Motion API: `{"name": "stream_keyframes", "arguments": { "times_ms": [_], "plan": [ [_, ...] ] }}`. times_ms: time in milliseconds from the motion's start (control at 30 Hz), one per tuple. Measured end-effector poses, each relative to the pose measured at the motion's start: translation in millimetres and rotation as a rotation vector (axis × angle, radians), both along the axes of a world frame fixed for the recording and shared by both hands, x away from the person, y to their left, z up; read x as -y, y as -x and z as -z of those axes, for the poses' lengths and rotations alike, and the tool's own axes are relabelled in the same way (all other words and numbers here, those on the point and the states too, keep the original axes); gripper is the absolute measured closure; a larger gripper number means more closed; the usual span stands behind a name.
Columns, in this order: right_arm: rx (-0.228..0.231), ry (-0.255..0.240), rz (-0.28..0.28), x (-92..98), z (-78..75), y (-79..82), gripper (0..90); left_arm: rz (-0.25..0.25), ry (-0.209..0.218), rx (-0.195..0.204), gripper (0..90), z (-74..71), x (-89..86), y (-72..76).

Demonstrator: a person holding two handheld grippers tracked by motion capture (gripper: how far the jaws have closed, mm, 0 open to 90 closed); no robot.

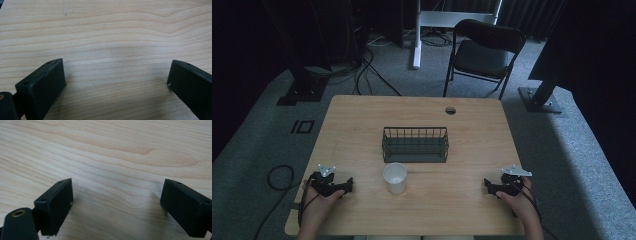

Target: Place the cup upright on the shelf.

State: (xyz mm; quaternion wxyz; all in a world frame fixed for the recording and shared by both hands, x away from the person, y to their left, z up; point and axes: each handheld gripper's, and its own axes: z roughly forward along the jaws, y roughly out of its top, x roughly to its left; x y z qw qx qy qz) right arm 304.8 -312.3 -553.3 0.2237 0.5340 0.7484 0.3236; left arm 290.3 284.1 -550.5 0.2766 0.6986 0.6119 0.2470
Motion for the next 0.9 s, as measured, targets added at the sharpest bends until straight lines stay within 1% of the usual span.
{"name": "stream_keyframes", "arguments": {
  "times_ms": [100, 900],
  "plan": [
    [0.0, 0.001, -0.009, 0.7, 0.0, 0.0, 10.8, 0.0, 0.0, 0.0, 1.9, 0.0, 0.0, 0.0],
    [0.0, 0.001, -0.009, 0.7, -0.1, 0.0, 10.9, 0.0, 0.0, 0.0, 1.8, 0.0, 0.0, 0.0]
  ]
}}
